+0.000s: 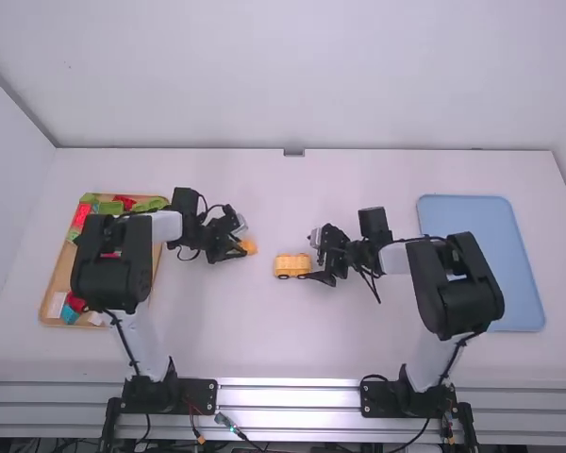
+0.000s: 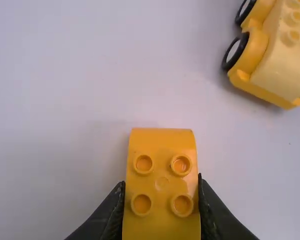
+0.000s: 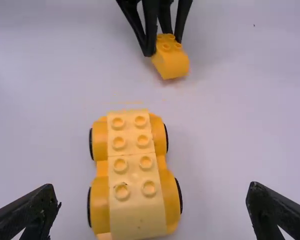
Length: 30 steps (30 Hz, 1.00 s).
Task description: Assemble lego blocks to make yellow taxi
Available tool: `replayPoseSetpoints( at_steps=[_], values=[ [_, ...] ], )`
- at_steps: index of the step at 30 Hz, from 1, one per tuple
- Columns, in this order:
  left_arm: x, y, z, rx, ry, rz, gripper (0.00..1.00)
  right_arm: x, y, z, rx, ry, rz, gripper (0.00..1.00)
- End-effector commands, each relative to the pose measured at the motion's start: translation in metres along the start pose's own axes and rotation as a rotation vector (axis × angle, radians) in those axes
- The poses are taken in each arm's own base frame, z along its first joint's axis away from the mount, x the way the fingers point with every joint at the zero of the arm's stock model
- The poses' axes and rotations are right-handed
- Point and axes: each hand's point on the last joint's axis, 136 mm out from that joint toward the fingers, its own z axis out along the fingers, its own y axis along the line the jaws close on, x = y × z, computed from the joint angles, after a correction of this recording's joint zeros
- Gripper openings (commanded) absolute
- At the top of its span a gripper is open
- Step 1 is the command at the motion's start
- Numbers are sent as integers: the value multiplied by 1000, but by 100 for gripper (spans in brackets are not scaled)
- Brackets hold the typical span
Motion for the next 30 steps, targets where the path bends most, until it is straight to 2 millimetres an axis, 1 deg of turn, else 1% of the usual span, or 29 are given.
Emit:
replayPoseSetpoints(
  at_steps=[1,3,4,6,7,9,10,12,16,18,20,22,25,30],
  values=[
    [-17,-5,-5,0,-20,25,2,11,7,6,-26,-16,63,99],
    [-27,-11,-9,18,-50,41,2,9,11,8,-51,-54,48,99],
    [-28,-12,-10,21,-54,44,2,8,11,9,-53,-57,46,99],
    [-41,-23,-17,59,-110,95,2,8,16,13,-70,-63,13,99],
    [-41,-23,-17,59,-110,95,2,8,16,13,-70,-63,13,99],
    [-47,-25,-20,60,-131,108,2,11,19,17,-77,-48,5,99],
    [-47,-25,-20,60,-131,108,2,11,19,17,-77,-48,5,99],
    [-48,-25,-21,59,-131,110,2,17,18,19,-70,-31,10,99],
    [-47,-28,-21,69,-131,110,2,22,15,25,-68,-81,18,99],
    [-49,-33,-22,90,-147,144,2,24,13,28,-63,-93,39,99],
    [-52,-47,-24,140,-189,213,2,26,11,32,-65,-116,47,99],
    [-54,-54,-26,165,-216,252,2,26,10,34,-76,-130,44,99],
    [-55,-56,-26,173,-222,259,2,25,9,34,-81,-133,49,99],
    [-57,-65,-17,192,-192,309,2,22,7,37,-87,-128,44,99]
  ],
)
